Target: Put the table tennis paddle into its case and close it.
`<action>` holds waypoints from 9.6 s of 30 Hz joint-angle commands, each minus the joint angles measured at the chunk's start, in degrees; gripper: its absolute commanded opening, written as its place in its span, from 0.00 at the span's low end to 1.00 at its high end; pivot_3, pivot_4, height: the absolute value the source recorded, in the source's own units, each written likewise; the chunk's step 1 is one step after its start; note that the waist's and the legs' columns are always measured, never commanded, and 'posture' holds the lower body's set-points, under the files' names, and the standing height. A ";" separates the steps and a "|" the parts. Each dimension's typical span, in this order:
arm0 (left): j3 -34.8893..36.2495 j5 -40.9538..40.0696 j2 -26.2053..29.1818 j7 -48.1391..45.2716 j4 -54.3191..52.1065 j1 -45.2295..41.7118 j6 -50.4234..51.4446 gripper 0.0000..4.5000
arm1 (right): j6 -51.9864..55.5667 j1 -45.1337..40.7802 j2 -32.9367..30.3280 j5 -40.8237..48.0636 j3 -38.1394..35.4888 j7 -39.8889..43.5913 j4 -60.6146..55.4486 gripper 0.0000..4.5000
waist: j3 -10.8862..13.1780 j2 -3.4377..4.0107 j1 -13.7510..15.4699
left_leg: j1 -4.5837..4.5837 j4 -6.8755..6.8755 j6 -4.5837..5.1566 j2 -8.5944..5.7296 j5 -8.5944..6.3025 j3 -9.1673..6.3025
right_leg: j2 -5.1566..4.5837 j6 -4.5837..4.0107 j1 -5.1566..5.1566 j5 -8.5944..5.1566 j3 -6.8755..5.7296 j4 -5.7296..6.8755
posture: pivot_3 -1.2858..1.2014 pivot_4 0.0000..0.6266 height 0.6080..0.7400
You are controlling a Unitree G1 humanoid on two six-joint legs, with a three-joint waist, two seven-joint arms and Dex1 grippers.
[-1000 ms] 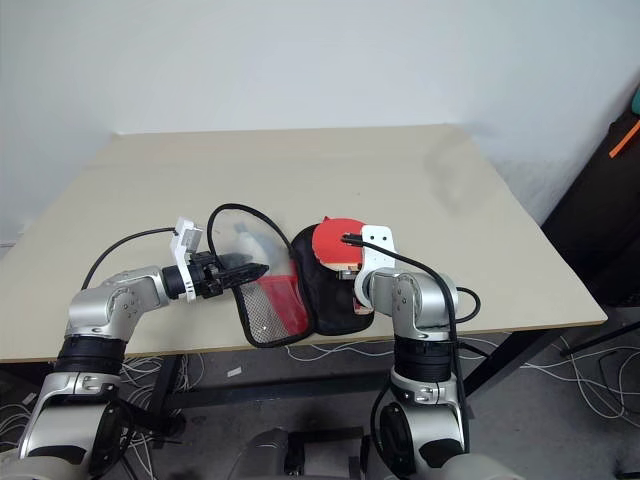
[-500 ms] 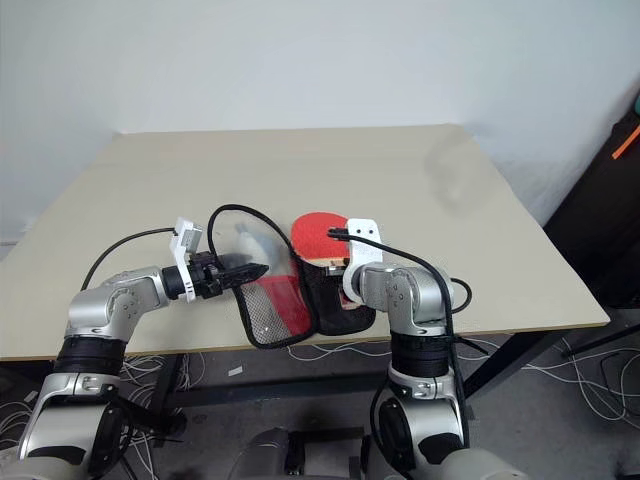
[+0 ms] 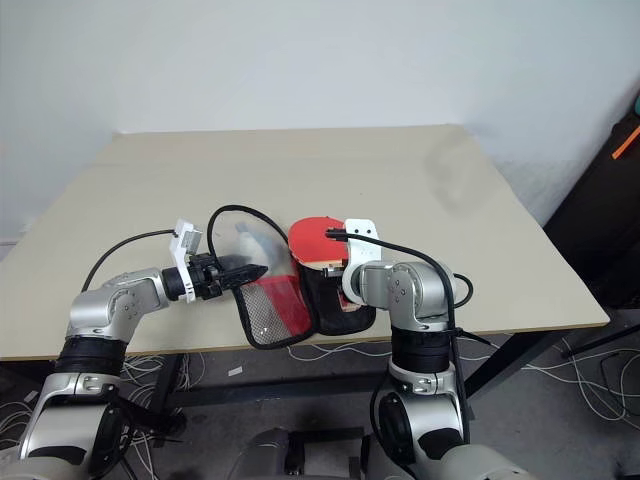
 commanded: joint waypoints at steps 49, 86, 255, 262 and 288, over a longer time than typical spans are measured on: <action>1.71 -0.33 1.38 -0.12 -1.69 -1.47 -0.21 1.00 | -6.95 -2.88 4.55 -1.19 1.55 -0.40 3.92 0.63 | -0.01 -0.01 -0.01 | 0.01 0.03 0.01 0.00 0.01 0.00 | 0.00 0.01 0.02 0.02 0.00 0.04 | 0.52 0.00 0.87; 13.26 -8.25 14.77 -1.71 -10.17 6.47 9.95 0.20 | -22.54 -10.66 -9.17 9.86 -8.31 12.54 6.49 0.64 | -0.03 -0.06 0.00 | 0.03 -0.06 -0.01 0.02 0.02 0.00 | -0.02 -0.12 -0.04 -0.03 -0.02 0.03 | 0.52 0.00 0.87; -3.82 12.62 -10.43 15.88 14.57 -16.09 7.41 1.00 | -58.82 -13.27 -10.21 -7.29 6.45 20.77 58.27 0.00 | -0.08 -0.12 0.40 | 0.20 0.52 0.07 -0.03 0.20 -0.16 | -0.02 0.04 0.50 0.35 -0.12 0.09 | 0.52 0.00 0.87; -1.80 12.56 -12.09 18.05 21.32 -19.15 2.81 0.91 | -58.54 -13.25 -10.31 -7.09 5.56 20.25 58.04 0.00 | -0.08 -0.12 0.38 | 0.20 0.50 0.08 -0.03 0.20 -0.18 | -0.02 0.00 0.47 0.54 -0.14 0.08 | 0.52 0.00 0.87; 3.30 13.28 -12.44 24.62 39.44 -31.44 -4.41 0.08 | -47.93 -12.12 -10.40 -8.98 9.72 25.47 57.96 0.00 | -0.09 -0.15 0.25 | 0.16 0.36 0.07 -0.04 0.20 -0.18 | 0.01 -0.11 0.29 0.77 -0.10 -0.02 | 0.52 0.00 0.87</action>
